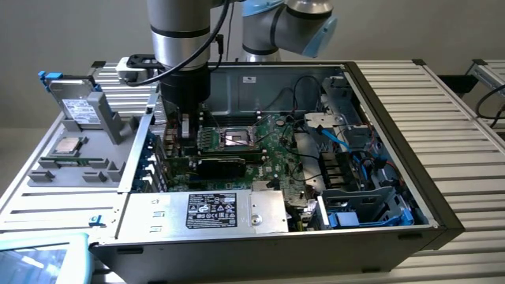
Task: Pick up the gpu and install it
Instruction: 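Press down on the gpu until it lock into place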
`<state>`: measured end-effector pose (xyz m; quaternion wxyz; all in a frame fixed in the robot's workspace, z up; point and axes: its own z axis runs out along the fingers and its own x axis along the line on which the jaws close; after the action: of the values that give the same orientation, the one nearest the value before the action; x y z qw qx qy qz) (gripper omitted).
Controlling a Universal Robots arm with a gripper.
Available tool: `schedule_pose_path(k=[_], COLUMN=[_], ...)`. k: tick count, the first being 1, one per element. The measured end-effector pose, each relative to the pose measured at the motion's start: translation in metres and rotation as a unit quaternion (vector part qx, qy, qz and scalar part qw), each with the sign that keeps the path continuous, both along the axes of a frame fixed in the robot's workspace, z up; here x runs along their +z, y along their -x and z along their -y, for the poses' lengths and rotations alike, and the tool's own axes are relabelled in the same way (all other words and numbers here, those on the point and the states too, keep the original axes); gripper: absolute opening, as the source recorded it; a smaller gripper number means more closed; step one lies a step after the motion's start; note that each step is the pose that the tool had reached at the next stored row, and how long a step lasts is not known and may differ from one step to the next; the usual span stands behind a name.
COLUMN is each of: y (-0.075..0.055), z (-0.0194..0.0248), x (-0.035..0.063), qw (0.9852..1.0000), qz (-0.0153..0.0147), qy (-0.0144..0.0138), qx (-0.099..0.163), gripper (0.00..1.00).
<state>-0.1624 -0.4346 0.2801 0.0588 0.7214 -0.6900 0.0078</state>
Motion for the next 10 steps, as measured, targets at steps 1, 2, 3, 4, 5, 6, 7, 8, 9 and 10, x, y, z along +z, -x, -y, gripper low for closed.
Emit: schedule_pose_path(k=[1, 2, 3, 4, 5, 6, 7, 8, 9, 10], y=[-0.003, -0.006, -0.010, -0.015, -0.019, -0.024, -0.028, -0.033, -0.038, -0.042], z=[0.0000, 0.0000, 0.0000, 0.0000, 0.0000, 0.0000, 0.0000, 0.0000, 0.0000, 0.0000], x=[0.0000, -0.0002, -0.0001, -0.0001, -0.0002, -0.0001, -0.0001, -0.0001, -0.0002, -0.0002], qw=[1.0000, 1.0000, 1.0000, 1.0000, 1.0000, 1.0000, 1.0000, 1.0000, 1.0000, 1.0000], qz=[0.0000, 0.0000, -0.0002, -0.0003, -0.0005, -0.0008, -0.0009, -0.0012, -0.0013, -0.0015], qy=[0.0000, -0.0002, -0.0001, -0.0001, -0.0001, -0.0001, -0.0001, -0.0001, -0.0001, -0.0001], qx=[0.000, 0.000, 0.000, 0.000, 0.000, 0.000, 0.000, 0.000, 0.000, 0.000], gripper=[0.12, 0.12, 0.12, 0.12, 0.12, 0.12, 0.12, 0.12, 0.12, 0.12])
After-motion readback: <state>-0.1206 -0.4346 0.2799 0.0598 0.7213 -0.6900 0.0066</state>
